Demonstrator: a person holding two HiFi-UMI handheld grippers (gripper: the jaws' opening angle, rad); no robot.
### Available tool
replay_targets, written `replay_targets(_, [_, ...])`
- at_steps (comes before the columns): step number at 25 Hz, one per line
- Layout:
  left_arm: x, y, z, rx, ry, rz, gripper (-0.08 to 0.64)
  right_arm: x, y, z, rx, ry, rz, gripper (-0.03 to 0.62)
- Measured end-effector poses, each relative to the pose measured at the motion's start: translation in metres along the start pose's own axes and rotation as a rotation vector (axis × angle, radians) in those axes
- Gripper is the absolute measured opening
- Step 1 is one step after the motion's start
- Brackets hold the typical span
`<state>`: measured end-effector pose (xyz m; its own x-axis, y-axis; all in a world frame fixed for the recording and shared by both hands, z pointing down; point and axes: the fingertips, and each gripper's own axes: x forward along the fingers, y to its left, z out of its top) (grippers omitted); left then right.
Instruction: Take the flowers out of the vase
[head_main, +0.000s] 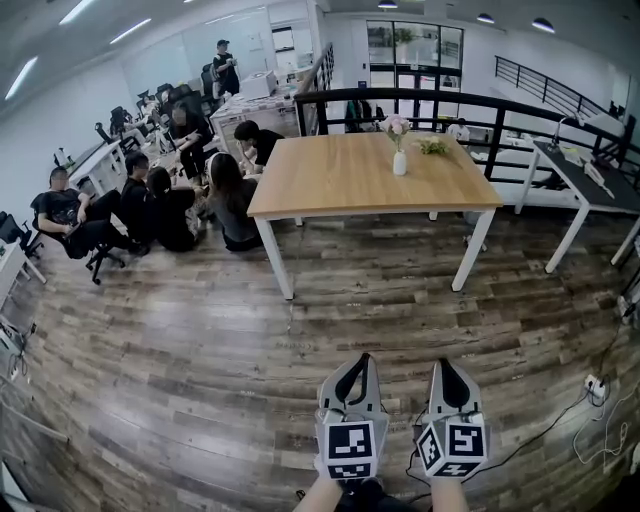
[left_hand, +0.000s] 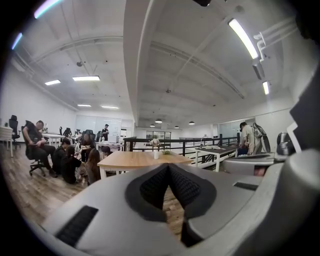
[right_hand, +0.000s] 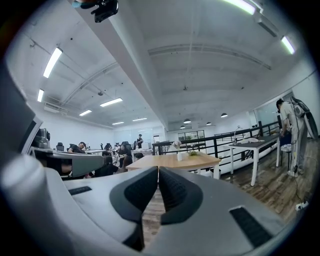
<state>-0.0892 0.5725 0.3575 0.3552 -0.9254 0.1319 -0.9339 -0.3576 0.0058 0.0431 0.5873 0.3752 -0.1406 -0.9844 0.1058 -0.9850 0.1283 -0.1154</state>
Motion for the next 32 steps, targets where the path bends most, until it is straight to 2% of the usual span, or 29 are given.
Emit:
replay_targets(8, [0.014, -0.008, -0.004, 0.011, 0.003, 0.027, 0.032, 0.013, -0.018, -0.004, 0.025, 0.011, 0.031, 0.018])
replay_targets(17, [0.046, -0.002, -0.007, 0.009, 0.011, 0.015, 0.032, 0.045, -0.023, -0.015, 0.037, 0.039, 0.047, 0.018])
replay_targets(32, [0.155, 0.067, 0.013, 0.0, -0.005, -0.036, 0.032, 0.167, -0.013, 0.009, 0.012, 0.023, 0.002, 0.018])
